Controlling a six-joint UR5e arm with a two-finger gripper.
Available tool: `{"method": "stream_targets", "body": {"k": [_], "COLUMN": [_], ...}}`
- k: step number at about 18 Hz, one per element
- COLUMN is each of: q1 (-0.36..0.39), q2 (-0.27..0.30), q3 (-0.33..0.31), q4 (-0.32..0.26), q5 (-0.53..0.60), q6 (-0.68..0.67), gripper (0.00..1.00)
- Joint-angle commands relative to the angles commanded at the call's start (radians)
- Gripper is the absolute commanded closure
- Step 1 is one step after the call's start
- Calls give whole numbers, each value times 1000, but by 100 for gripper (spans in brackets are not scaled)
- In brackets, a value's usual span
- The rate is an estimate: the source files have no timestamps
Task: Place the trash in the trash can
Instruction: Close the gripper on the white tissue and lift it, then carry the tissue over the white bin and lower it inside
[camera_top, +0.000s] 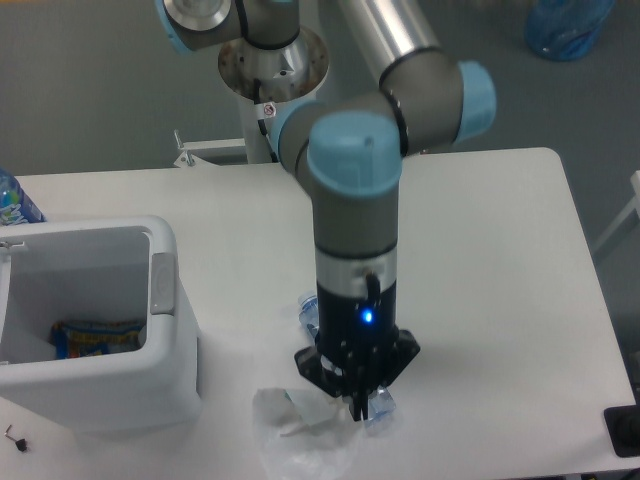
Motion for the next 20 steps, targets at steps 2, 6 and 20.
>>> {"method": "stream_targets", "body": {"k": [2, 6, 20], "q1": [5, 2, -130], "q2": [40, 118, 220], "q3": [-15, -103, -244], "q4": [-2, -2, 0], "q5": [-68, -146, -226], "q6": [-23, -34, -32], "gripper": [100, 100, 93]}}
